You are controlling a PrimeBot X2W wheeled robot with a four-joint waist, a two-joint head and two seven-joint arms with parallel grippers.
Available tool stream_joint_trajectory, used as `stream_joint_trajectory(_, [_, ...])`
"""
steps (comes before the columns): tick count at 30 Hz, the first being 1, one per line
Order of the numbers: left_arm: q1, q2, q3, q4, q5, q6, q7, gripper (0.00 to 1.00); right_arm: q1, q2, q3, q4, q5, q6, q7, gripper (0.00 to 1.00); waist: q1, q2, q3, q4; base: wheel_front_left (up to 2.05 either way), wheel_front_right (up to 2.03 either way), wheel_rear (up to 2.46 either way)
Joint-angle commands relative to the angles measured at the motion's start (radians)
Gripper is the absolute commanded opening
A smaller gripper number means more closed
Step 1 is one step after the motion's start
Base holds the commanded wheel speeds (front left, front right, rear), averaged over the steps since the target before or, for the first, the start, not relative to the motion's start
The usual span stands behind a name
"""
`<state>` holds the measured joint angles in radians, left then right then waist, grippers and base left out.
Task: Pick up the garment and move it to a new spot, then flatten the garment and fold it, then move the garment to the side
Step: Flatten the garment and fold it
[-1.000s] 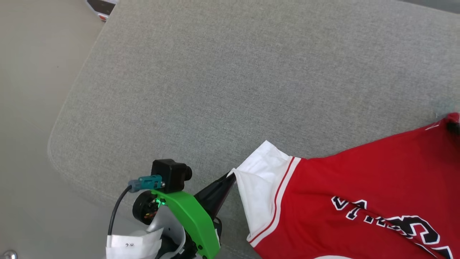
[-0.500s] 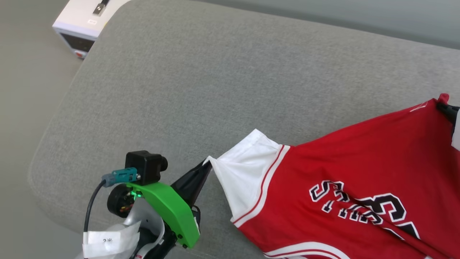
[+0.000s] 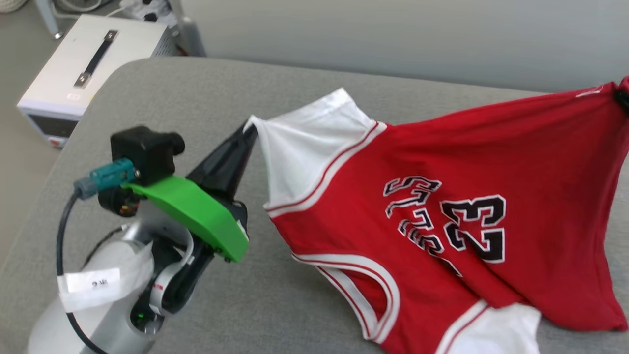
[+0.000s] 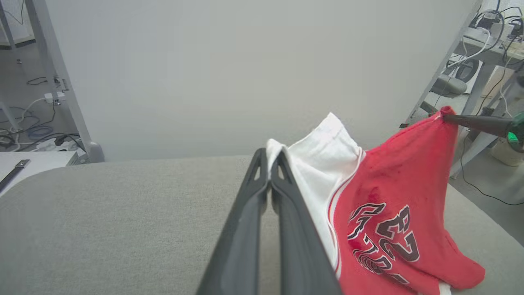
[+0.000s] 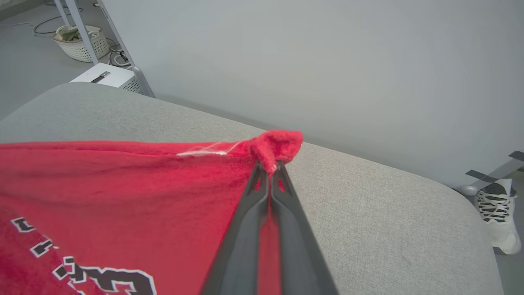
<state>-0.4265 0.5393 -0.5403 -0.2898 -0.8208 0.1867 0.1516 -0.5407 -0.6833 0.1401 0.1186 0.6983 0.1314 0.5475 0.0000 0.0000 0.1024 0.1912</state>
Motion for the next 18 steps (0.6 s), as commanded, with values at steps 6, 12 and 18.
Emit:
stream_joint_trajectory(6, [-0.105, 0.005, 0.051, -0.001, 0.026, 0.015, -0.016, 0.00, 0.017, 0.023, -0.040, -0.080, -0.030, -0.001, -0.019, 0.00, 0.0000, 0.0000, -0.100, -0.123, 0.00, 0.00, 0.00])
stream_joint_trajectory(12, [-0.180, 0.006, 0.102, -0.016, 0.064, 0.051, -0.046, 0.00, 0.021, 0.049, -0.076, -0.160, -0.066, -0.001, -0.004, 0.00, 0.0000, 0.0000, -0.122, -0.179, 0.00, 0.00, 0.00])
stream_joint_trajectory(18, [-0.256, 0.009, 0.128, -0.015, 0.084, 0.055, -0.058, 0.00, 0.013, 0.076, -0.114, -0.226, -0.096, -0.001, 0.001, 0.00, 0.0000, 0.0000, -0.121, -0.212, 0.00, 0.00, 0.00])
